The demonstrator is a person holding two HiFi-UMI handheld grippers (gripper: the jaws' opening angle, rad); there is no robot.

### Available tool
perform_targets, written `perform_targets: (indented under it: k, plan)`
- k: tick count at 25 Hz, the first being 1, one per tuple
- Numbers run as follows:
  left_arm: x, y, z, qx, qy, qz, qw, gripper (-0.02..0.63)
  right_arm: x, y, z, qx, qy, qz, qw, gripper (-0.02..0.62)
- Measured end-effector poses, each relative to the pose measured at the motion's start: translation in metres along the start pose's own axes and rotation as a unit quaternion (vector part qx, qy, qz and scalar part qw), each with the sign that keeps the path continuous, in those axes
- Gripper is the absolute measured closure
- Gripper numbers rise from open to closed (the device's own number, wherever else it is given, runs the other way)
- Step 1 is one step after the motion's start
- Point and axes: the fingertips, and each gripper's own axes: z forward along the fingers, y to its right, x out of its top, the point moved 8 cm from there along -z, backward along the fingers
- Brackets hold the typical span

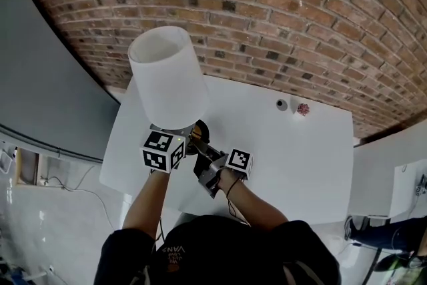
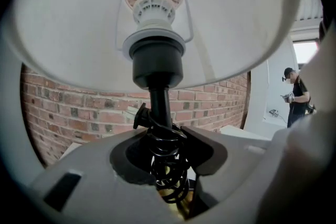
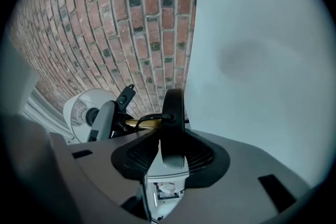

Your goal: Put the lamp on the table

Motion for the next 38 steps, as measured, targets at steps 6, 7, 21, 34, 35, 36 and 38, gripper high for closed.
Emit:
perform_targets:
  k: [6, 7, 21, 34, 35, 36, 38]
  plan:
    - [-0.017, -0.041, 0.031, -0.002, -0.020, -0.022, 0.9996, 0.454, 0.019, 0.019, 0.039, -0.009, 0.008, 0.010, 1.000, 0.465]
    - [-0.019, -0.046, 0.036, -0.003, -0.024, -0.023, 0.9994, 0.454, 0.022, 0.022, 0.044, -0.010, 0.010, 0.013, 1.000, 0.465]
    - [-0.024, -0.098, 0.101, -0.020, -0.033, -0.031, 0.9988, 0.454, 0.071, 0.045, 0.097, -0.001, 0.059, 0.034, 0.998, 0.469]
    - [-0.032, -0.124, 0.143, -0.016, 0.001, -0.013, 0.9998, 0.454, 0.102, 0.054, 0.075, -0.017, 0.122, 0.055, 0.991, 0.512]
    - [-0.032, -0.126, 0.146, -0.014, 0.005, -0.009, 0.9999, 0.454, 0.103, 0.053, 0.072, -0.014, 0.126, 0.054, 0.990, 0.517]
    - [-0.032, -0.128, 0.149, -0.012, 0.010, -0.005, 0.9999, 0.454, 0.104, 0.052, 0.069, -0.012, 0.130, 0.053, 0.990, 0.520]
    - [-0.032, -0.130, 0.153, -0.012, 0.021, 0.005, 0.9997, 0.454, 0.104, 0.051, 0.063, -0.010, 0.134, 0.051, 0.990, 0.517]
